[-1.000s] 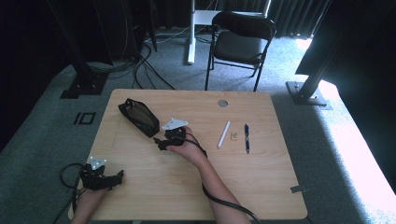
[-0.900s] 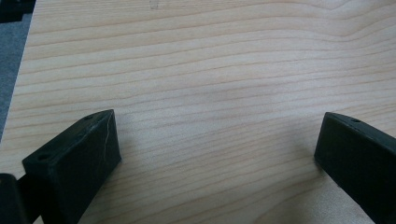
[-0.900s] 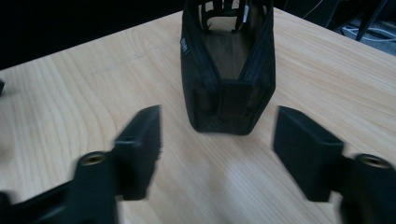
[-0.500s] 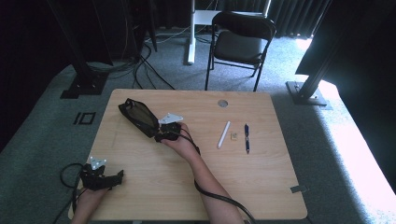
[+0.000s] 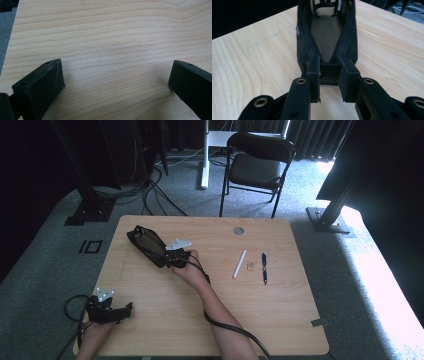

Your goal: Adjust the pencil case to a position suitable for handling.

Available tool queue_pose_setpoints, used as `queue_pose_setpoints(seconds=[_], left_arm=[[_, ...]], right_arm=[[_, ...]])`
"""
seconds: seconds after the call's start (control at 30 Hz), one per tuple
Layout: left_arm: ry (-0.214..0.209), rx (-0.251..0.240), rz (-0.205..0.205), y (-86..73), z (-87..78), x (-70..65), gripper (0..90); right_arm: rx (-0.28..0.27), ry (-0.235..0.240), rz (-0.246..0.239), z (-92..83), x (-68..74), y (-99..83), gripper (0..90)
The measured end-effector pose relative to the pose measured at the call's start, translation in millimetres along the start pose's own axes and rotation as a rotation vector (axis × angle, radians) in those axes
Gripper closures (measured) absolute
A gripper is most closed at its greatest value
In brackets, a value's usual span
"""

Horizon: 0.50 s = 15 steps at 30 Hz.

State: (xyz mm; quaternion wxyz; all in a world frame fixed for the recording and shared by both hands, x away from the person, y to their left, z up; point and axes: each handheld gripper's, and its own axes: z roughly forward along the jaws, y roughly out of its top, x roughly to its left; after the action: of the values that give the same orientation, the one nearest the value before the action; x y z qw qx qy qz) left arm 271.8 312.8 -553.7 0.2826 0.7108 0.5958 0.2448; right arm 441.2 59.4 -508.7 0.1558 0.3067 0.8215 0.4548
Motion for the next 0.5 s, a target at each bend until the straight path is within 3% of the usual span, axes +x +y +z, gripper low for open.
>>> queue_pose_setpoints(seconds=[0.5], left_arm=[[0.000, 0.000, 0.000, 0.0, 0.0, 0.0, 0.4]], right_arm=[[0.022, 0.019, 0.019, -28.9, -7.8, -20.2, 73.1]])
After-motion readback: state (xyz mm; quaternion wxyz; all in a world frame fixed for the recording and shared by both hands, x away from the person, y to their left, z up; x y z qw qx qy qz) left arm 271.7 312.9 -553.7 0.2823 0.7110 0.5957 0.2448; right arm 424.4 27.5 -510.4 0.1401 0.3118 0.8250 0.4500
